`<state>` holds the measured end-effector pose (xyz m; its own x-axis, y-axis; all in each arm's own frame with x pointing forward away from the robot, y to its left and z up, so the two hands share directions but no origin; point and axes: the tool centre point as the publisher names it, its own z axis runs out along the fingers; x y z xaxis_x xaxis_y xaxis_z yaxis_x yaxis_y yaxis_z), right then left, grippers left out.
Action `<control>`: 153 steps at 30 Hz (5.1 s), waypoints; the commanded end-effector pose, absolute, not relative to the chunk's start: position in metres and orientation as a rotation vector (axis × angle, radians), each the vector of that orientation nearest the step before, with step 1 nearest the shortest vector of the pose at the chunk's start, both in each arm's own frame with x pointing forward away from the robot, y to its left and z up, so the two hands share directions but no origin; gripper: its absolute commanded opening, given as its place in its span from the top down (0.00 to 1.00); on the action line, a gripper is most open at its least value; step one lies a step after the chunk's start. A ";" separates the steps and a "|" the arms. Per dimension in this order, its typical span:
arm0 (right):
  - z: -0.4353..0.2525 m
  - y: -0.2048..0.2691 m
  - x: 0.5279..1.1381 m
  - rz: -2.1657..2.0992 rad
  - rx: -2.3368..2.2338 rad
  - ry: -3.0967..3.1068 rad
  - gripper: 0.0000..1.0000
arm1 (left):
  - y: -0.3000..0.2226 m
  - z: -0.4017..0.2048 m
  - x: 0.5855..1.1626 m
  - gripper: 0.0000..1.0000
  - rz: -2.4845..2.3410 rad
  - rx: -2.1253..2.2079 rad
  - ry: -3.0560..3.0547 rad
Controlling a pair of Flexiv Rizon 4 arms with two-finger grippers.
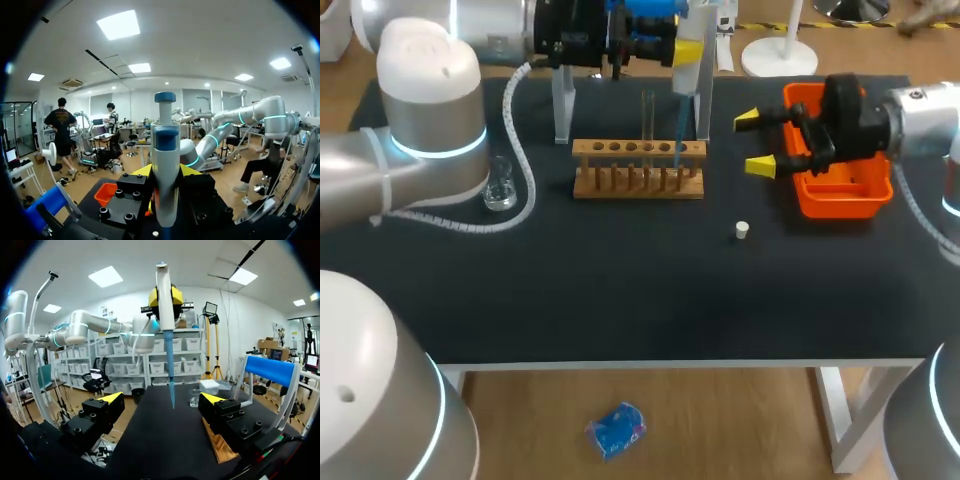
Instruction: Invert the test tube, pick up the pipette, mount the tip to pipette, aspirate from beaker and dispense into the tube, eject the tip, return the pipette, and cap with the stopper.
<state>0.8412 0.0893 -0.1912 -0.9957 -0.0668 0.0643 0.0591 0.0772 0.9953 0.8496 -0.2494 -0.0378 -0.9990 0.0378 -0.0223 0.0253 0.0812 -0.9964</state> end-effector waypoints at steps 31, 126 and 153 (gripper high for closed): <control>-0.155 0.155 0.861 -2.093 0.190 -2.205 0.00 | -0.256 -0.102 0.852 1.00 2.171 -0.026 -2.251; -0.144 0.090 0.863 -2.154 0.125 -2.169 1.00 | -0.249 -0.098 0.858 0.00 2.276 0.046 -2.235; -0.145 -0.056 0.936 -2.200 0.070 -2.207 1.00 | -0.249 -0.098 0.858 0.00 2.276 0.046 -2.235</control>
